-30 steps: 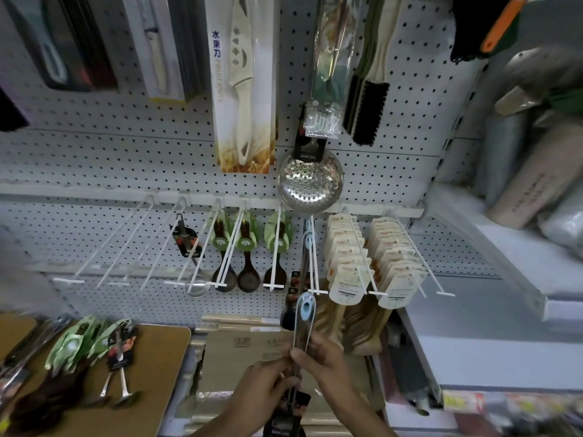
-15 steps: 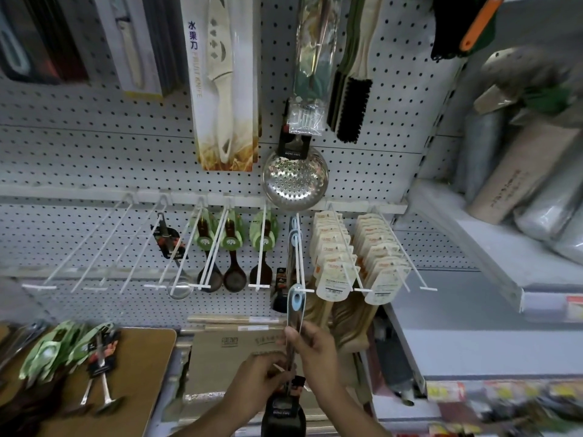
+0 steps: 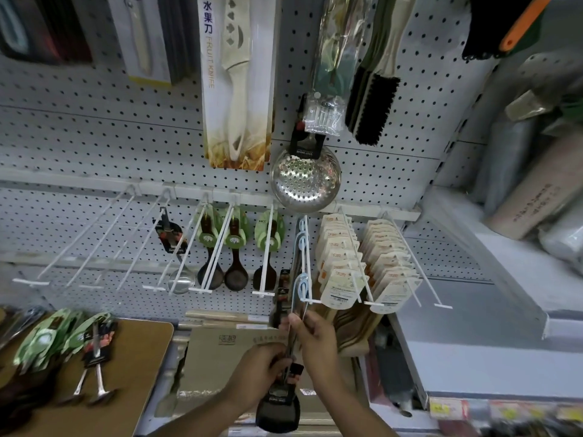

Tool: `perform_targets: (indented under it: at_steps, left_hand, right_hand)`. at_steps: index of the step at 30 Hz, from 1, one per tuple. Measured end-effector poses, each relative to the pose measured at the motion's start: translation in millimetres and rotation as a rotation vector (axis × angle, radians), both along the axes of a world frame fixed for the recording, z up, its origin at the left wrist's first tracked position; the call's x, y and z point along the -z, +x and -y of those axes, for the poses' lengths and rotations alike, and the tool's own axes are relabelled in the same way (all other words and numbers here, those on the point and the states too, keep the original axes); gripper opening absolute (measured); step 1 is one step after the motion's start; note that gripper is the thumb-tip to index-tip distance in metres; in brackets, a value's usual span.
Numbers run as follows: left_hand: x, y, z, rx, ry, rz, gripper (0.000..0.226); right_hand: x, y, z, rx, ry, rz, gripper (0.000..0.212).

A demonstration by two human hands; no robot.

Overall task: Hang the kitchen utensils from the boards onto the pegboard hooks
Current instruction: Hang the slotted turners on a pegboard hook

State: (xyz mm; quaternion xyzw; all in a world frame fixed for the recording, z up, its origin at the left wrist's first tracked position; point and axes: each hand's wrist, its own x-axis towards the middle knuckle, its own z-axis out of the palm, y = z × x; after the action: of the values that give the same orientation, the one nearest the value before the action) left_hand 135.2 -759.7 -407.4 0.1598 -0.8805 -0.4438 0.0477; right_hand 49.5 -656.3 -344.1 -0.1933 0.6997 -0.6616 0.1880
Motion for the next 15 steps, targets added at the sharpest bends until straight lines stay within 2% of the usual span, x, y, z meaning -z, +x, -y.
perform_targets:
  at_steps: [7, 11, 15]
  left_hand:
    - [0, -24, 18, -0.029, -0.020, 0.022, 0.012]
    - [-7, -35, 22, -0.039, -0.037, 0.026, 0.017]
    - [-8, -43, 26, -0.037, -0.012, 0.027, 0.016]
  right_hand:
    - [2, -27, 20, 0.049, 0.029, 0.021, 0.014]
    - [-1, -36, 29, 0.050, 0.025, 0.005, 0.024]
    - [-9, -42, 37, 0.066, -0.050, 0.047, 0.012]
